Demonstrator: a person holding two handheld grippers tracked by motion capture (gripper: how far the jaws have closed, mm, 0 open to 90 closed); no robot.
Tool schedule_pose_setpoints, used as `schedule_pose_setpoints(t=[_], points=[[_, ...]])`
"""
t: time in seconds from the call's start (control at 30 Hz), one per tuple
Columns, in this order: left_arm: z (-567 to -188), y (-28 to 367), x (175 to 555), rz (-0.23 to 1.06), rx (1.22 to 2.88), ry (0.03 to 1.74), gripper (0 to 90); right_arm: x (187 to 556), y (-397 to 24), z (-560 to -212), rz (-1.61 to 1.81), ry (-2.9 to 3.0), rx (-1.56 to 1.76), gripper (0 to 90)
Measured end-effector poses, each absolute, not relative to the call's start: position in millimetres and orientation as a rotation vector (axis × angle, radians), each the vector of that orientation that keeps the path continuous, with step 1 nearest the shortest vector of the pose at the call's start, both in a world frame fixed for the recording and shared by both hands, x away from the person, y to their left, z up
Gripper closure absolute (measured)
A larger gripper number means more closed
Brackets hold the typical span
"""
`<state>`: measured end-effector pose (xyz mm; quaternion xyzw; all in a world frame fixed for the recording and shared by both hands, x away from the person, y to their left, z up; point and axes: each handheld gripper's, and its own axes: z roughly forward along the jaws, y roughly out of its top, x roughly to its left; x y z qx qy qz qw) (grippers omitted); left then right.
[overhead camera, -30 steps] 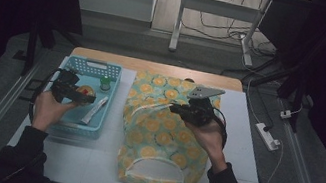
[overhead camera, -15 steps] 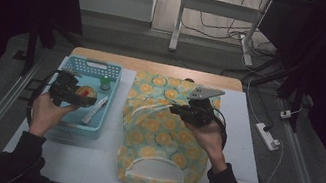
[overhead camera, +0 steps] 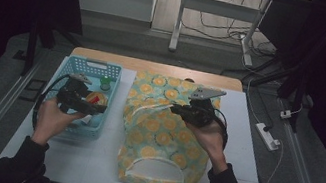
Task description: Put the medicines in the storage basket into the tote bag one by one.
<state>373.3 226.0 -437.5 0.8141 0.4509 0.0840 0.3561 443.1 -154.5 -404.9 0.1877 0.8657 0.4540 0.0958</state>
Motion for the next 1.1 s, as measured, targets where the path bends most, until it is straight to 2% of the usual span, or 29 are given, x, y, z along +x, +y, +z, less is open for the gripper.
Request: schedule_pose_setpoints(t=[0.37,1.1], points=[[-427.9,196.4,355.1,0.211,2.149,1.048,20.4,443.3,-155.1,-405.3,1.350,2.563,0.563,90.0],[-423.7,124.4,336.0,0.068,2.223,0.811,20.4,443.2,-153.8,-407.0,1.342,2.571,0.561,90.0]])
